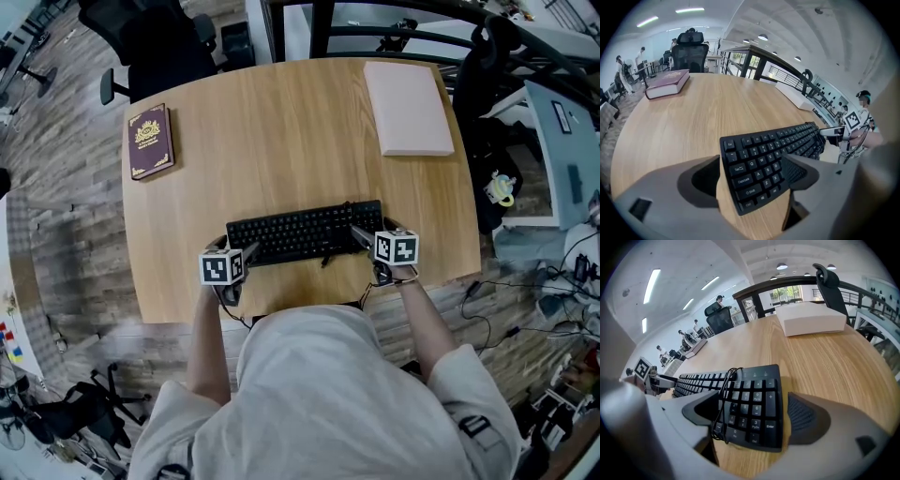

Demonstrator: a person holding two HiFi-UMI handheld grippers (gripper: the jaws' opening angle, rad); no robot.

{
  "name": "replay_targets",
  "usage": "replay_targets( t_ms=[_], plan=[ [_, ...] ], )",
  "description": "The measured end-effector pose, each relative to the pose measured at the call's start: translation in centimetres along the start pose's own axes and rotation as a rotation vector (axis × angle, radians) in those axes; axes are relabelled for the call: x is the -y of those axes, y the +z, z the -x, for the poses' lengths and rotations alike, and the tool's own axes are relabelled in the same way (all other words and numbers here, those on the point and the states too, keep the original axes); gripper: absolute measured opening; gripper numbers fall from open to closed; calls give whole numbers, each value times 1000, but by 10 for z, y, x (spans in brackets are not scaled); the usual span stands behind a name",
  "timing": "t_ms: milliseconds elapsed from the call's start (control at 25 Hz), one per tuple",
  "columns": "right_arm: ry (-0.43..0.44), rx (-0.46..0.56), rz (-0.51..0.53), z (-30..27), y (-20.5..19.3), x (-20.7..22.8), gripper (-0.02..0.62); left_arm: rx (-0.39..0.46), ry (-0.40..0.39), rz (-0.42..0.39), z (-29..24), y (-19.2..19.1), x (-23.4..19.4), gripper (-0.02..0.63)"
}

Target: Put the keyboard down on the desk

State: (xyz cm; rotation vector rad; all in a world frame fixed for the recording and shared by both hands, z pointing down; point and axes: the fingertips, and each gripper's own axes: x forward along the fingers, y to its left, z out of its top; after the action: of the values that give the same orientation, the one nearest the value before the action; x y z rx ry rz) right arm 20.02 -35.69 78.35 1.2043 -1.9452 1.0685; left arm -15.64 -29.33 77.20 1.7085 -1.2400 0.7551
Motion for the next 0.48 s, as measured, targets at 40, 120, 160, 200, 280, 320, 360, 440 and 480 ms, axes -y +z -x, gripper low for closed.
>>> replay_targets(
  t_ms=[40, 120, 160, 200, 280, 320, 360, 440, 480],
  plan=[
    [-8, 11, 16, 3, 3, -2, 457, 10, 11, 3, 2, 0, -1, 422],
    [-22, 34, 52, 8, 9, -7, 431, 37, 33, 20, 9, -1, -1, 412],
    [-25, 43, 73, 10, 11, -10, 410, 50, 40, 28, 13, -2, 0, 391],
    [-22, 50, 98, 12, 13, -15, 379, 61, 42, 33, 17, -3, 2, 349],
    [-10, 67, 154, 16, 15, -27, 294, 84, 33, 36, 24, -6, 9, 206],
    [-8, 82, 177, 19, 17, -32, 231, 96, 31, 37, 26, -6, 11, 145],
    [-10, 101, 191, 21, 20, -37, 164, 110, 33, 40, 27, -6, 13, 112],
    [-16, 133, 197, 27, 23, -48, 67, 142, 42, 52, 32, -4, 14, 35],
    [-15, 140, 198, 28, 22, -53, 6, 158, 40, 58, 34, -4, 14, 11]
  ],
)
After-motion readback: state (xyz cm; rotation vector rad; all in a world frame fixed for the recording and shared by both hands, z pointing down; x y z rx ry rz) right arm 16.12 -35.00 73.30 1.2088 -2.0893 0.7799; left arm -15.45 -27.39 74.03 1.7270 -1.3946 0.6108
